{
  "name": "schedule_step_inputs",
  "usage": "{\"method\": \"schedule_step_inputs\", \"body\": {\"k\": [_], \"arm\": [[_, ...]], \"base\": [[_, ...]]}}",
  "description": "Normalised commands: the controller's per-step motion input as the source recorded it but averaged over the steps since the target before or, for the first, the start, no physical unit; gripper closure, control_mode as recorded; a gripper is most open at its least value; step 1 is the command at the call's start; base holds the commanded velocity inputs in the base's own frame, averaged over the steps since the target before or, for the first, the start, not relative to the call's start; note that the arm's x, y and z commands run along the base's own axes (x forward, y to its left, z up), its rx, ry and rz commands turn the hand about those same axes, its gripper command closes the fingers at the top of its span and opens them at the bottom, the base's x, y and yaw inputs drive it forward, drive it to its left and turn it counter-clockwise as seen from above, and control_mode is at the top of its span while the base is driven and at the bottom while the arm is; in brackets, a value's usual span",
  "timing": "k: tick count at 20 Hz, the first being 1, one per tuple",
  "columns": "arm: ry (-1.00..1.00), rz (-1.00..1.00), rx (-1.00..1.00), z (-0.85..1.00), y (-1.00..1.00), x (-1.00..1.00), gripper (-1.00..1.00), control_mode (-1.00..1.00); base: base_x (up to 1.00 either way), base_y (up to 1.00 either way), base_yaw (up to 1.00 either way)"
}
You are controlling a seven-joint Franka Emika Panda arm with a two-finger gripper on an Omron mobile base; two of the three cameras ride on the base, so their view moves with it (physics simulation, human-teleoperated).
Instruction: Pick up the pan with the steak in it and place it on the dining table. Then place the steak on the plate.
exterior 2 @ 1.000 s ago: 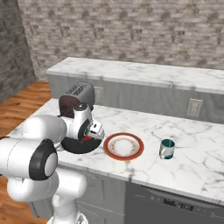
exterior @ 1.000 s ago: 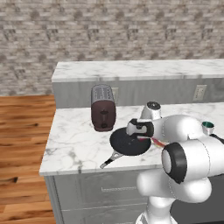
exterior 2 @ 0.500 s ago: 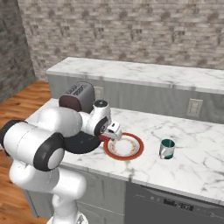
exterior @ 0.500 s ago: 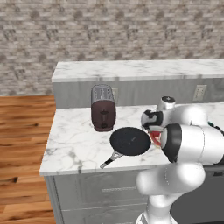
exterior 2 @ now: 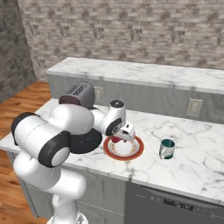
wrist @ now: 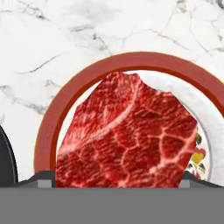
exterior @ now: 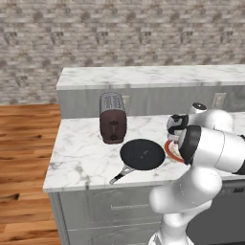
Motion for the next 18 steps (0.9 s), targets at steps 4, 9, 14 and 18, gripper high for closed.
{"method": "schedule_step_inputs", "body": {"k": [4,9,14,18], "arm": [[0.01,0.00,0.00,-0.23,0.00,0.00,1.00,-1.00],[0.00,0.00,0.00,-0.35,0.00,0.00,1.00,-1.00],[0.00,0.00,0.00,-0.26,-0.04,0.00,1.00,-1.00],[0.00,0.00,0.00,-0.11,-0.12,0.04,1.00,-1.00]], "base": [[0.00,0.00,0.00],[0.00,0.00,0.00],[0.00,0.00,0.00],[0.00,0.00,0.00]]}}
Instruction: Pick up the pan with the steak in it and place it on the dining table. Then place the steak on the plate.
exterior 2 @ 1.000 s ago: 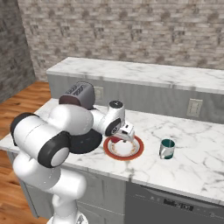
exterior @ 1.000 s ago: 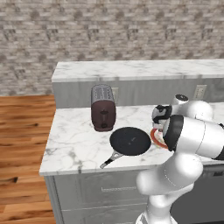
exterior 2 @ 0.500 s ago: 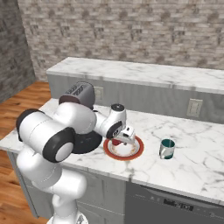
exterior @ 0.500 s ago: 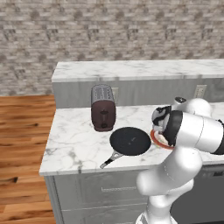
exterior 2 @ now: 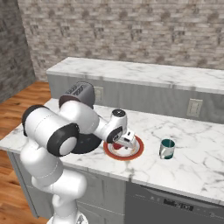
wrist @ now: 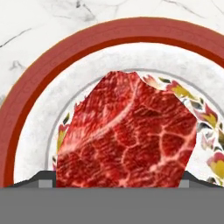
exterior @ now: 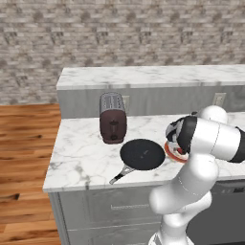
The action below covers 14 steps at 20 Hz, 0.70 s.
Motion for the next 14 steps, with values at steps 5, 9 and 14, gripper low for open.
{"method": "schedule_step_inputs", "body": {"k": [5,9,14], "arm": [[-0.01,0.00,0.01,-0.03,-0.21,0.03,1.00,-1.00],[0.00,0.00,0.00,0.00,-0.03,0.00,1.00,-1.00],[0.00,0.00,0.00,-0.01,0.00,0.00,-1.00,-1.00]], "base": [[0.00,0.00,0.00],[0.00,0.00,0.00],[0.00,0.00,0.00]]}}
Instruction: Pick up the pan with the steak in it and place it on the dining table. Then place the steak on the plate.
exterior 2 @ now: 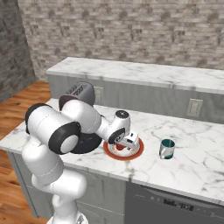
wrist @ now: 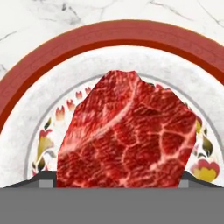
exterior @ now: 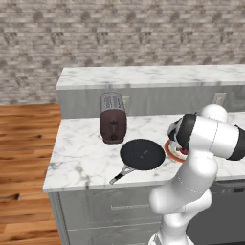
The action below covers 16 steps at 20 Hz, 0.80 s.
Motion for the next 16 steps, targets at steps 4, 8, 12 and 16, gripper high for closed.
{"method": "schedule_step_inputs", "body": {"k": [4,8,12,16], "arm": [[0.00,0.00,0.00,-0.01,0.00,0.00,-1.00,-1.00],[0.00,0.00,0.03,0.13,-0.01,0.00,-1.00,-1.00],[0.00,-0.01,0.04,0.30,0.00,0.00,-1.00,-1.00],[0.00,-0.01,0.03,0.39,0.00,0.00,-1.00,-1.00]], "base": [[0.00,0.00,0.00],[0.00,0.00,0.00],[0.00,0.00,0.00],[0.00,0.00,0.00]]}}
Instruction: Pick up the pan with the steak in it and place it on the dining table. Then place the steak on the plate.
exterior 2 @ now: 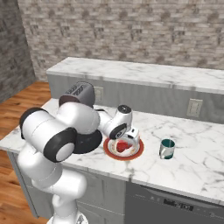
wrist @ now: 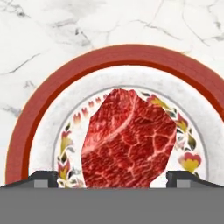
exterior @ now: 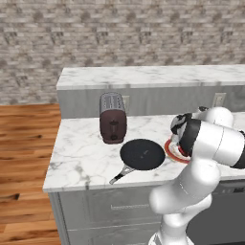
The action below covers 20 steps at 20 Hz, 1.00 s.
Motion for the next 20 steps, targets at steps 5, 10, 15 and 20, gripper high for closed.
{"method": "schedule_step_inputs", "body": {"k": [5,10,15,20], "arm": [[0.00,-0.01,0.02,0.54,0.00,-0.03,-1.00,-1.00],[-0.08,0.00,0.00,0.53,0.00,-0.45,-1.00,-1.00],[-0.34,0.00,0.00,0.39,-0.03,-0.78,-1.00,-1.00],[-0.50,0.00,0.00,0.18,-0.01,-0.56,-1.00,-1.00]], "base": [[0.00,0.00,0.00],[0.00,0.00,0.00],[0.00,0.00,0.00],[0.00,0.00,0.00]]}}
